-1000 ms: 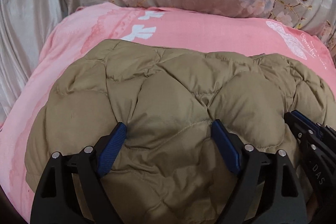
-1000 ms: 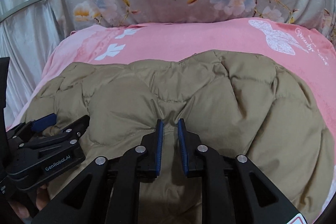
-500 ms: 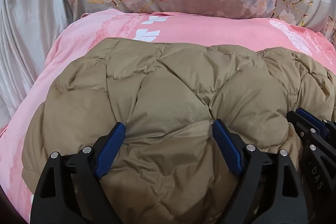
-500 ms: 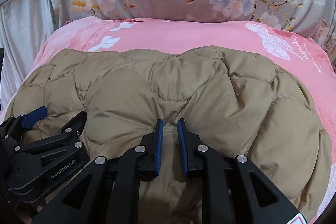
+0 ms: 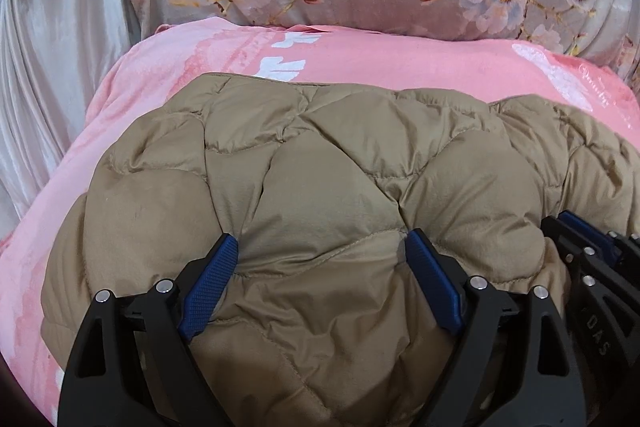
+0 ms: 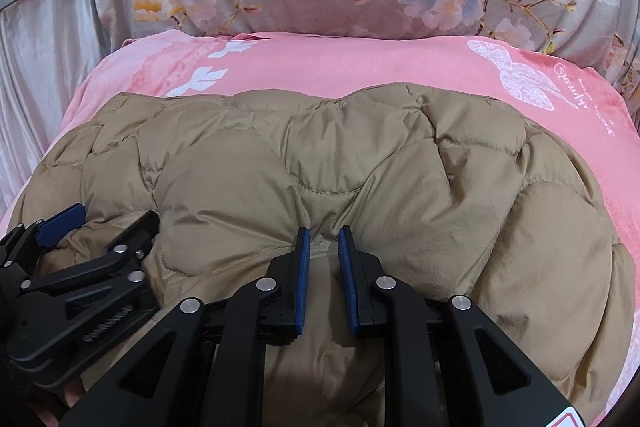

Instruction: Fold large clothes

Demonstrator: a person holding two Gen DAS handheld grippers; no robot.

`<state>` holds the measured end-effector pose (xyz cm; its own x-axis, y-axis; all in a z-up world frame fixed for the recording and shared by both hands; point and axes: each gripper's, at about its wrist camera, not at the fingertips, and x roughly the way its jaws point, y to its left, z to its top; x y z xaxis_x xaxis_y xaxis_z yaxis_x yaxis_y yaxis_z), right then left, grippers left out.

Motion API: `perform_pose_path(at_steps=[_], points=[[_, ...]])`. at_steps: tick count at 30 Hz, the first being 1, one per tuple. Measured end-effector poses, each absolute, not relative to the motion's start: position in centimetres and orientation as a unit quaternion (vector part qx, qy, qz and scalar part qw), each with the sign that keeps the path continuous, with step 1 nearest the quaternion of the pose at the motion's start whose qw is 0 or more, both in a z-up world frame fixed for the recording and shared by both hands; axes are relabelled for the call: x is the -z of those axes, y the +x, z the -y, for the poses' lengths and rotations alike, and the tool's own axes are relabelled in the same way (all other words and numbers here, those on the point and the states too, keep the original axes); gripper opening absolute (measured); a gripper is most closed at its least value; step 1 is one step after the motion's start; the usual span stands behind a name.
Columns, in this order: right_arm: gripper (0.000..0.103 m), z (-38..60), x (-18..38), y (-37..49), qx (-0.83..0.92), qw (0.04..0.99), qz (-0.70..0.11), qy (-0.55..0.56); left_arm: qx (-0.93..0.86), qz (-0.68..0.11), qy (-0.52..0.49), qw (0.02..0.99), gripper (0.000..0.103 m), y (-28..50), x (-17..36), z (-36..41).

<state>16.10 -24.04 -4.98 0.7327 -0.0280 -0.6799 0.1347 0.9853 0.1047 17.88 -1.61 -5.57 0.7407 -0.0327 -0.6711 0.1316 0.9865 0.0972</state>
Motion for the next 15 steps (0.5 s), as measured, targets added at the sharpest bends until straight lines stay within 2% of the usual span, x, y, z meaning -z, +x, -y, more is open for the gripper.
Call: perform_pose_path(at_steps=[4,5,9,12,15], points=[[0.017,23.4,4.5,16.3,0.058,0.922,-0.380,0.045,0.052,-0.360,-0.002,0.932,0.084,14.7,3.3,-2.0],[0.020,23.0,4.0,16.3,0.071,0.916,-0.393,0.032,0.042,-0.359,-0.014,0.932,0.089,13.7,2.7,-3.3],[0.022,21.5,1.1,13.8,0.017,0.924,-0.368,0.105,0.007,-0.369,-0.090,0.925,0.094,10.9,1.6,-10.7],[0.022,19.3,1.6,13.4,0.011,0.920,-0.380,0.090,-0.017,-0.403,-0.180,0.897,0.095,10.3,2.9,-17.1],[0.022,18.0,2.9,13.3,0.027,0.924,-0.377,0.065,-0.003,-0.431,-0.225,0.874,0.095,10.7,4.9,-19.3]])
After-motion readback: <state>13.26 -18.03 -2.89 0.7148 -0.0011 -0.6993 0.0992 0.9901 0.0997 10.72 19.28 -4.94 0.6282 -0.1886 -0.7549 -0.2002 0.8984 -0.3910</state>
